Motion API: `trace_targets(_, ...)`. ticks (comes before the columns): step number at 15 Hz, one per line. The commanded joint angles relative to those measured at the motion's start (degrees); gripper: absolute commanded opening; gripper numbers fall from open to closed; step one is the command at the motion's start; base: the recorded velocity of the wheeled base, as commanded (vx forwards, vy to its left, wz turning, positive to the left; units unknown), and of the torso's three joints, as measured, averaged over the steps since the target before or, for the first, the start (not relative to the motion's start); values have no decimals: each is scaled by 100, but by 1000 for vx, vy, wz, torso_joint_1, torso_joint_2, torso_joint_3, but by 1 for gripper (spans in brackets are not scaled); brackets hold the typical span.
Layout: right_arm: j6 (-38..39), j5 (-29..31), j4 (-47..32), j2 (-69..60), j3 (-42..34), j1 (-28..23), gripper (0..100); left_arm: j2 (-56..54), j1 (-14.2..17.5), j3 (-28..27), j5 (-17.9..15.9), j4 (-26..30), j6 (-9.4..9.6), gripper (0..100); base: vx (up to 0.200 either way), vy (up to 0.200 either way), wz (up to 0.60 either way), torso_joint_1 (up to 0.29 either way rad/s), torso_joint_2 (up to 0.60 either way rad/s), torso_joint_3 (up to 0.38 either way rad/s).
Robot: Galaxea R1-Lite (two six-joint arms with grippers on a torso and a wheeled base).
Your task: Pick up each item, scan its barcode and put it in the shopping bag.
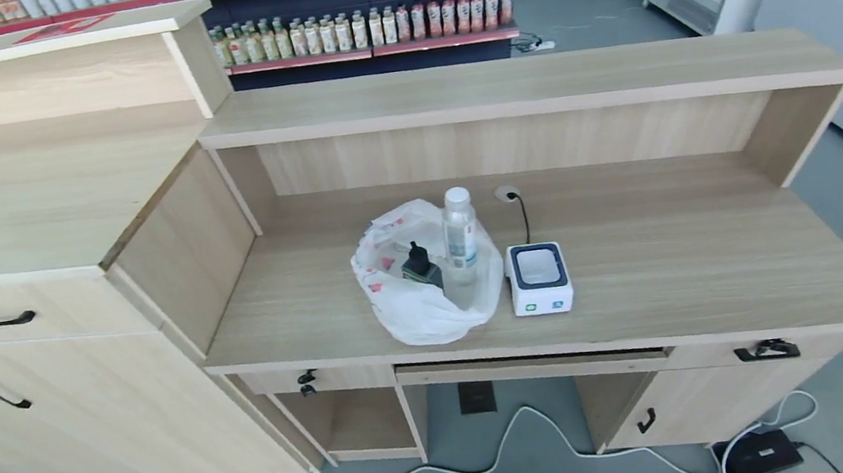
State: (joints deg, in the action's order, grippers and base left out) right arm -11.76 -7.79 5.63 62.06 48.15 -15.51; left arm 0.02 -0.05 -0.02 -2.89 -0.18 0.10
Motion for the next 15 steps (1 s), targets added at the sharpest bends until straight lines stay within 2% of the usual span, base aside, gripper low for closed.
trace_targets(1,69,137,-212,-1469,-1045,136,100,-2,5,2,-1,1,-1,100,0,0,-600,-2,2,2)
trace_targets(2,87,129,-185,-1847,-1484,197,100,-2,5,2,-1,1,-1,100,0,0,-600,-2,2,-2)
trace_targets(5,95,102,166,-3156,-3268,364,100,-2,-4,2,-1,1,-1,100,0,0,0,0,0,0)
trace_targets(6,95,102,342,-3974,-4218,390,100,-2,5,2,-1,1,-1,100,0,0,0,0,0,0)
trace_targets(7,69,146,465,-4721,-4815,478,100,-2,5,2,-1,1,-1,100,0,0,0,0,0,0)
trace_targets(8,139,181,298,-5020,-4815,522,100,-2,5,2,-1,1,-1,100,0,0,0,0,0,0)
trace_targets(9,570,199,-686,-5705,-4736,654,100,-2,5,2,-1,1,-1,100,0,0,0,0,0,0)
trace_targets(11,456,216,-264,-5644,-4815,698,100,-2,5,2,-1,1,-1,100,0,0,0,0,0,0)
trace_targets(14,508,225,-282,-5617,-4815,909,100,-2,-4,2,-1,1,-1,100,0,0,0,0,0,0)
trace_targets(15,579,313,-317,-5582,-4815,1322,100,-2,5,2,-1,1,-1,100,0,0,0,0,0,0)
